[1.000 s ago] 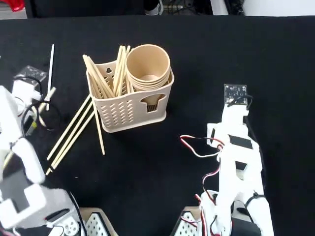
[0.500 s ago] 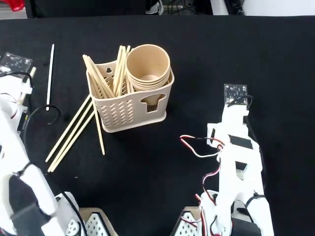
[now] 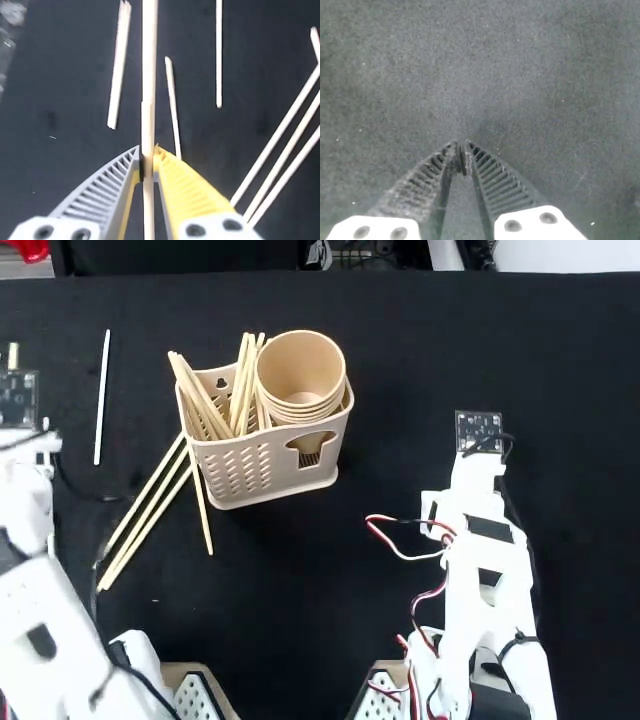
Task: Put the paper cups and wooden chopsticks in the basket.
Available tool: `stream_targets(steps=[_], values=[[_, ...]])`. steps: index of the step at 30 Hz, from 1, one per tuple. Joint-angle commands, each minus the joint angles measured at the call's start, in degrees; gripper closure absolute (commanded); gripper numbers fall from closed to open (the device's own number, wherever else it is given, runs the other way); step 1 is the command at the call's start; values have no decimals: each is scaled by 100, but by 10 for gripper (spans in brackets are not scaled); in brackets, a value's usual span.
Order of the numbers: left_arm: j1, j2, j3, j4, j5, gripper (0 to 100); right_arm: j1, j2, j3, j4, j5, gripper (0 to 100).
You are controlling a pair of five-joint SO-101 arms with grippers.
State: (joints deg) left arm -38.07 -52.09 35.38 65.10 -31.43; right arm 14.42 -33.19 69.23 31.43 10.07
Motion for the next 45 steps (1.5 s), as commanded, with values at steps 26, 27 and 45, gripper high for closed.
stream_targets(steps=[26, 27, 45], values=[[2668, -914, -1429, -4800, 4316, 973, -9, -13, -4, -79, 70, 977], [2774, -932, -1376, -4809, 4316, 973, -9, -13, -4, -79, 70, 977], [3723, -976, 1569, -6875, 3657, 972, -18, -13, -22, -97, 70, 977]])
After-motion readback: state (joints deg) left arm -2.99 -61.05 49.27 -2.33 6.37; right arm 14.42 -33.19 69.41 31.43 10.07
